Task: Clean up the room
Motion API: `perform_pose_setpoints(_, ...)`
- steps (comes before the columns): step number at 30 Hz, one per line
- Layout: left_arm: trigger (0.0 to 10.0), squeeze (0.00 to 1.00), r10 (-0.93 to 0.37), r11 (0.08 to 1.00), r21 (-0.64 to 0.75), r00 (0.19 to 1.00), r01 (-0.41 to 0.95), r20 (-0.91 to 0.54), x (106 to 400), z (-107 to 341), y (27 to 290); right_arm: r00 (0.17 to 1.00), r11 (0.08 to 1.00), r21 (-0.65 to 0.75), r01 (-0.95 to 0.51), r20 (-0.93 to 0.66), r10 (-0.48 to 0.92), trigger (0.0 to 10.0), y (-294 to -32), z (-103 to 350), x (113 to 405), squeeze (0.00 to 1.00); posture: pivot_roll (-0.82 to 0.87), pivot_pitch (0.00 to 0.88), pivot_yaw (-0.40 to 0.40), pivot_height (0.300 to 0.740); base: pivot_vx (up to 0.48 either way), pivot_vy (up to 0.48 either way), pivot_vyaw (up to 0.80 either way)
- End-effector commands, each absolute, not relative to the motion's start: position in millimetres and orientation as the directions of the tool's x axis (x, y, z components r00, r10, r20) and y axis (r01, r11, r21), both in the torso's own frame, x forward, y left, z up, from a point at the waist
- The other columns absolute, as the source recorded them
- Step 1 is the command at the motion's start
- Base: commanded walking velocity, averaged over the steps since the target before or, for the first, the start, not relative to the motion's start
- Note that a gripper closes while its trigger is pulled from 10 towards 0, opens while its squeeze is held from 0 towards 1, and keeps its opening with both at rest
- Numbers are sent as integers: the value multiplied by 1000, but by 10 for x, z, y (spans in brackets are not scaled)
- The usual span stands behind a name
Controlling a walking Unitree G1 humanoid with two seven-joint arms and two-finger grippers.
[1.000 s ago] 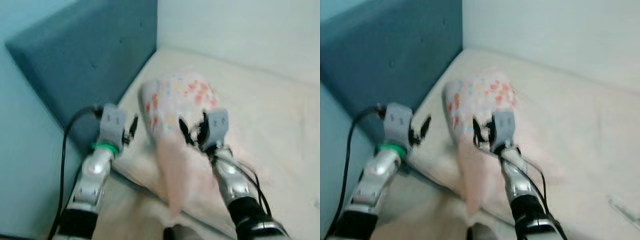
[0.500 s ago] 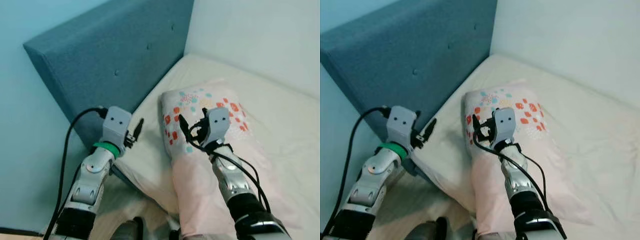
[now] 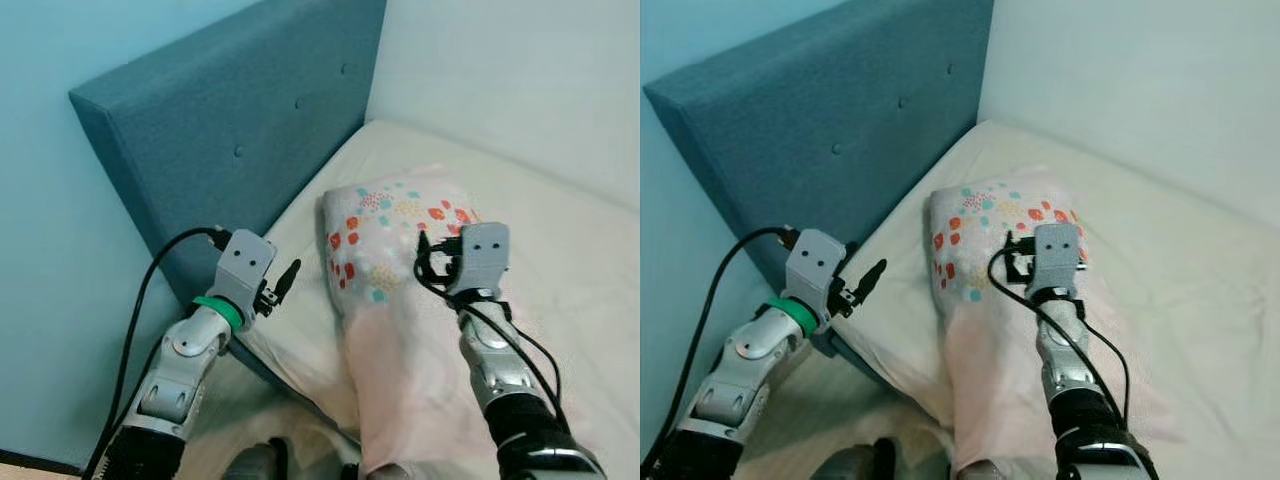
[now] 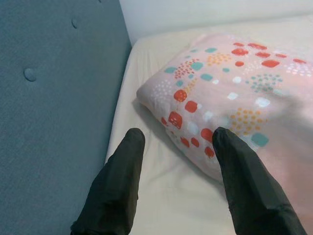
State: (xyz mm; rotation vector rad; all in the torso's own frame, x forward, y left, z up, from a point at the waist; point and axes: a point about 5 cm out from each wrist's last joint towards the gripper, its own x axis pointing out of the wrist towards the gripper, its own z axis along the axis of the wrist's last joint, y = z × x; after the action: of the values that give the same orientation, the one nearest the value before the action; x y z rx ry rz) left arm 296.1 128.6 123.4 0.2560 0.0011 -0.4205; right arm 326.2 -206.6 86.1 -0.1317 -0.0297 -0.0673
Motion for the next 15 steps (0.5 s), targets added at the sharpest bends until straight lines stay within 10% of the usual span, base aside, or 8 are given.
perform_pose_setpoints(1, 10000, 0, -395, 874, 274, 915, 401, -77, 2945, 1220, 1340, 997, 988, -134, 75, 1, -75, 10000, -2132, 807, 3252, 0, 38, 122, 73, 714, 0, 0, 0)
perform_pose_setpoints(15, 10000, 0, -344, 868, 318, 923, 382, -169, 2718, 1182, 1713, 685, 607, -502, 617, -37, -728, 10000, -3623, 794, 2683, 0, 70, 287, 144, 714, 0, 0, 0)
